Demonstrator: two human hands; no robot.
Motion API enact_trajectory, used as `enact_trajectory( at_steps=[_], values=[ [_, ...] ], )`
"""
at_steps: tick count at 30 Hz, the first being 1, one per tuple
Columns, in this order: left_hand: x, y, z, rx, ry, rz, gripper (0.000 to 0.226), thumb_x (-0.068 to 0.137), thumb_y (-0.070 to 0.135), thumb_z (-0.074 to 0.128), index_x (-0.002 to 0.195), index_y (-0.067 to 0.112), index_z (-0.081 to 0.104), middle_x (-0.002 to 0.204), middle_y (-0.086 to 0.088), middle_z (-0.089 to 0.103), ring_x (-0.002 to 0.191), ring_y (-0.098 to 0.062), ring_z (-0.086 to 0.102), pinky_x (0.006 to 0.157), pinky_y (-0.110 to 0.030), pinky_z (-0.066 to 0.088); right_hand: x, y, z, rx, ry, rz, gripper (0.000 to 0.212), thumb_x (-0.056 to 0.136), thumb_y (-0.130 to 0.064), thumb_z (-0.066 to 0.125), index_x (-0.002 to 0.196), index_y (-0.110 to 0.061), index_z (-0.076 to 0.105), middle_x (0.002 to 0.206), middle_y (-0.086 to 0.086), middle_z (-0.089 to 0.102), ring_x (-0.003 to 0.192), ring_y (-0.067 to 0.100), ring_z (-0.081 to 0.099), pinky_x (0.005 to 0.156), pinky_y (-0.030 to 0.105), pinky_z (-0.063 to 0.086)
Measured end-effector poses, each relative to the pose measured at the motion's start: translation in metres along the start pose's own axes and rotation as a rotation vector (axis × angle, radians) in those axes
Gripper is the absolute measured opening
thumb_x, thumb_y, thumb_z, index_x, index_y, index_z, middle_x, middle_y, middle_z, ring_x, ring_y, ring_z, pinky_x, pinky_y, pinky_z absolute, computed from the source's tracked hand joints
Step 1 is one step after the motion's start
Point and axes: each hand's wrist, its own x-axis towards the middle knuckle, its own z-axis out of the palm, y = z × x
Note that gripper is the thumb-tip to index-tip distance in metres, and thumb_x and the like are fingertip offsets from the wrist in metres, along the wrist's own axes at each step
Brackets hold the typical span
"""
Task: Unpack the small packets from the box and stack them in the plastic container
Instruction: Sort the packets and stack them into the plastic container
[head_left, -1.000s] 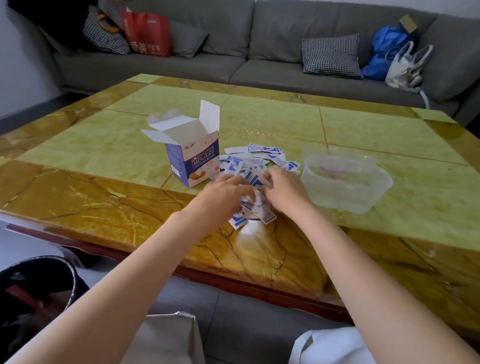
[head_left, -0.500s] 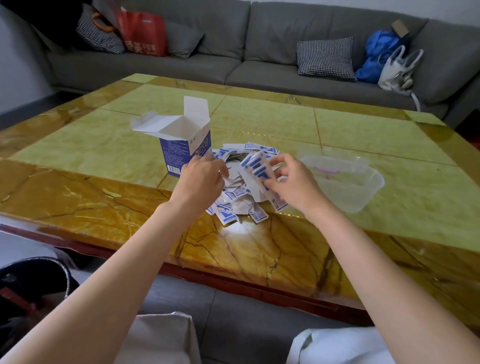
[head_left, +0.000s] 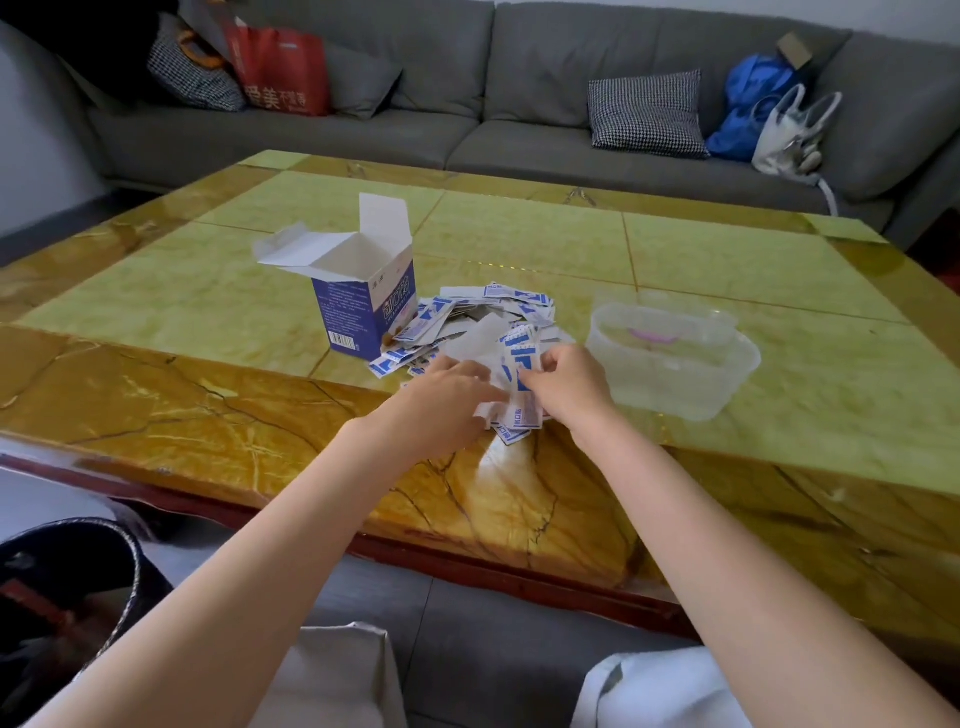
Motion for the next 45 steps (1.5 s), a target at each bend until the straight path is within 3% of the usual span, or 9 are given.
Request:
enact_trajectory(
  at_steps=[10, 14, 16, 21, 27, 32, 36, 41, 45],
  values=[
    [0.007, -0.014, -0.004, -0.026, 0.035, -0.026, 0.044, 0.092, 0.017, 0.050, 0.134, 0.031, 0.046, 0.147, 0.003, 0.036, 0.134, -0.020, 0.034, 0.110, -0.036, 0.032, 0.000, -0.004, -0.016, 0.078, -0.068, -0.151, 0.017, 0.083, -0.011, 0.066, 0.098, -0.009, 0.060, 0.102, 0.008, 0.069, 0.088, 0.022, 0.066, 0.078, 0.038, 0.055],
    [0.007, -0.015, -0.020, -0.603, 0.326, -0.182, 0.038, 0.090, 0.024, 0.057, 0.127, 0.016, 0.052, 0.127, 0.001, 0.054, 0.111, -0.014, 0.054, 0.092, -0.028, 0.045, -0.007, -0.007, -0.036, 0.186, -0.209, -0.147, 0.016, 0.086, -0.011, 0.064, 0.096, -0.015, 0.052, 0.092, 0.008, 0.069, 0.043, 0.007, 0.048, 0.038, 0.018, 0.035],
    [0.005, -0.012, -0.029, -0.926, 0.340, -0.220, 0.037, 0.087, 0.027, 0.062, 0.121, 0.015, 0.055, 0.113, 0.001, 0.062, 0.093, -0.010, 0.061, 0.079, -0.022, 0.052, -0.011, -0.006, -0.040, 0.156, -0.263, -0.160, 0.010, 0.088, -0.010, 0.060, 0.094, -0.016, 0.055, 0.088, 0.008, 0.067, 0.040, 0.011, 0.042, 0.034, 0.018, 0.028],
    [0.003, 0.001, -0.025, -0.861, 0.263, -0.206, 0.010, 0.086, 0.016, 0.063, 0.096, 0.015, 0.066, 0.087, 0.001, 0.068, 0.065, -0.006, 0.059, 0.069, -0.021, 0.053, -0.014, -0.007, -0.048, -0.081, -0.278, -0.249, 0.020, 0.095, -0.019, 0.050, 0.103, -0.007, 0.064, 0.072, 0.006, 0.058, 0.048, 0.011, 0.041, 0.044, 0.018, 0.032],
    [0.002, 0.009, -0.024, -1.129, 0.226, -0.203, 0.028, 0.085, 0.009, 0.063, 0.111, 0.018, 0.057, 0.087, -0.003, 0.067, 0.066, -0.011, 0.064, 0.064, -0.020, 0.056, -0.016, -0.003, -0.058, -0.147, -0.264, -0.242, 0.026, 0.095, -0.021, 0.049, 0.101, -0.003, 0.065, 0.061, 0.003, 0.052, 0.047, 0.012, 0.042, 0.035, 0.012, 0.031],
    [0.006, 0.014, -0.015, -0.943, 0.187, -0.155, 0.025, 0.083, 0.005, 0.065, 0.107, 0.008, 0.063, 0.088, -0.010, 0.071, 0.077, -0.021, 0.071, 0.079, -0.037, 0.058, -0.018, 0.007, -0.061, -0.299, -0.244, -0.337, 0.019, 0.090, -0.018, 0.055, 0.101, -0.011, 0.069, 0.092, 0.013, 0.069, 0.058, 0.017, 0.051, 0.055, 0.026, 0.035],
    [0.013, 0.023, -0.009, -0.847, 0.224, -0.125, 0.010, 0.081, 0.007, 0.067, 0.091, 0.007, 0.065, 0.079, -0.003, 0.070, 0.071, -0.013, 0.070, 0.076, -0.035, 0.057, -0.024, 0.008, -0.074, -0.400, -0.158, -0.380, 0.013, 0.088, -0.020, 0.058, 0.080, -0.023, 0.068, 0.076, 0.001, 0.066, 0.041, 0.004, 0.040, 0.049, 0.024, 0.030],
    [0.019, 0.036, -0.006, -0.718, 0.185, -0.033, 0.020, 0.079, 0.005, 0.067, 0.094, 0.017, 0.063, 0.090, -0.004, 0.066, 0.083, -0.021, 0.065, 0.076, -0.036, 0.053, -0.030, 0.014, -0.072, -0.675, -0.177, -0.437, 0.015, 0.090, -0.020, 0.051, 0.095, -0.019, 0.066, 0.089, 0.007, 0.063, 0.088, 0.027, 0.059, 0.067, 0.030, 0.042],
    [0.020, 0.039, -0.002, -0.547, 0.102, -0.037, 0.030, 0.079, 0.020, 0.069, 0.107, 0.016, 0.059, 0.098, -0.003, 0.060, 0.087, -0.019, 0.059, 0.072, -0.036, 0.053, -0.033, 0.021, -0.073, -0.772, -0.123, -0.442, 0.016, 0.092, -0.022, 0.051, 0.099, -0.018, 0.065, 0.091, 0.007, 0.062, 0.088, 0.029, 0.060, 0.062, 0.028, 0.036]
  ],
)
